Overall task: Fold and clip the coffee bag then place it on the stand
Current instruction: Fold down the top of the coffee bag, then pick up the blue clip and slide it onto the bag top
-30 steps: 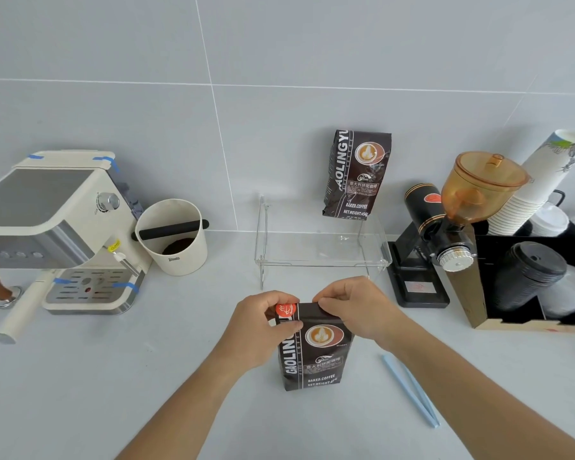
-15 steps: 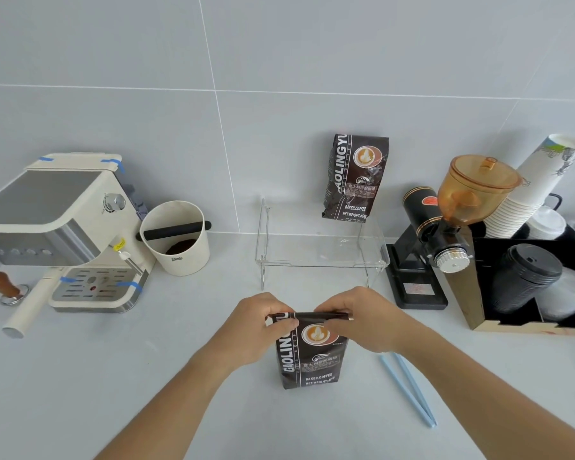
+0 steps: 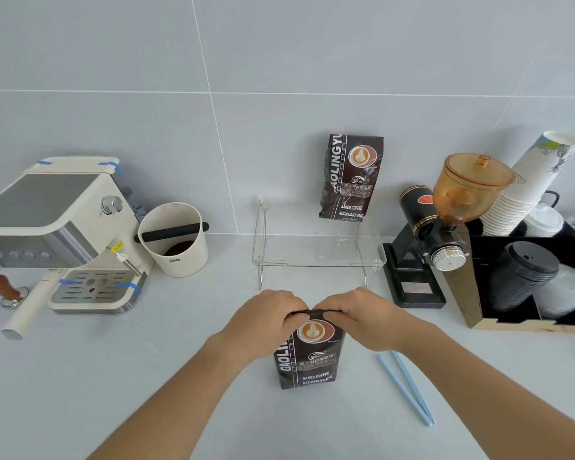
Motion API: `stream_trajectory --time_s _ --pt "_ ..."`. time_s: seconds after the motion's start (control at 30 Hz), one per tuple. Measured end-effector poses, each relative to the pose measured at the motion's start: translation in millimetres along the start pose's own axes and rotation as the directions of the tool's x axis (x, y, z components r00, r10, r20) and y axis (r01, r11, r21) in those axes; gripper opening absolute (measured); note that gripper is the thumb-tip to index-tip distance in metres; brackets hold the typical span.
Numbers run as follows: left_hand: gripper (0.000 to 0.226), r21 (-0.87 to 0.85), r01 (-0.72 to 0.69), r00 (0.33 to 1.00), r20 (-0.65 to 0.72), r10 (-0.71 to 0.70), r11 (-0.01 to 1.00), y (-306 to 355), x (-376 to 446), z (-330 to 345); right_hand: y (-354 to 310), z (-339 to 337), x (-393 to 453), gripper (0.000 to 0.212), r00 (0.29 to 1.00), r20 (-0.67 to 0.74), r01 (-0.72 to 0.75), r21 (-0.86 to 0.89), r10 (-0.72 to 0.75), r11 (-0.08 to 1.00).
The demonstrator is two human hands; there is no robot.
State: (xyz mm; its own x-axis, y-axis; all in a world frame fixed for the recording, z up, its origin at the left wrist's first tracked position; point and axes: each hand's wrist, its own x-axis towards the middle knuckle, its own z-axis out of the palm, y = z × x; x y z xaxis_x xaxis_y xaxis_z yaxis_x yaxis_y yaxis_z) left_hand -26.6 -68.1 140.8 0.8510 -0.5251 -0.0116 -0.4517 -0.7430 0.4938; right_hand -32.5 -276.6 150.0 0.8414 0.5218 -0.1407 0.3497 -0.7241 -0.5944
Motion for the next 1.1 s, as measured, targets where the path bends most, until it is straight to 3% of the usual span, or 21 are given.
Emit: stream_trajectory --time_s 0.23,0.4,0.6,0.77,0.9,1.1 --pt "0.017 -0.174 0.050 0.997 -0.041 -0.058 0.983 -15.0 -8.2 -2.8 14.7 2.6 -5.7 0.017 0.983 -0.183 -0.005 0.054 0.015 0.999" --pt "0.018 -0.229 0.066 0.997 -0.032 -0.075 0.971 -23.9 -11.9 -4.1 18.9 4.4 -9.3 0.023 0.987 -0.154 0.048 0.044 -0.041 0.998" --pt "0.019 -0.266 0.075 0.996 -0.016 -0.082 0.961 -26.5 -13.5 -5.6 25.0 8.3 -9.6 0.021 0.974 -0.223 0.058 0.091 -0.037 0.994" --pt "0.019 -0.273 0.071 0.995 -0.049 -0.088 0.959 -26.7 -14.1 -4.0 29.1 6.4 -12.4 0.017 0.963 -0.267 0.032 0.217 0.028 0.976" --pt "0.018 -0.270 0.077 0.993 -0.069 -0.099 0.960 -28.4 -15.9 -2.1 61.4 6.6 -32.8 0.013 0.893 -0.352 -0.157 0.340 0.280 0.927" --pt "0.021 -0.281 0.091 0.991 -0.067 -0.114 0.955 -28.4 -15.1 -0.3 120.4 41.8 -83.3 0.014 0.785 -0.281 -0.517 0.192 0.552 0.834"
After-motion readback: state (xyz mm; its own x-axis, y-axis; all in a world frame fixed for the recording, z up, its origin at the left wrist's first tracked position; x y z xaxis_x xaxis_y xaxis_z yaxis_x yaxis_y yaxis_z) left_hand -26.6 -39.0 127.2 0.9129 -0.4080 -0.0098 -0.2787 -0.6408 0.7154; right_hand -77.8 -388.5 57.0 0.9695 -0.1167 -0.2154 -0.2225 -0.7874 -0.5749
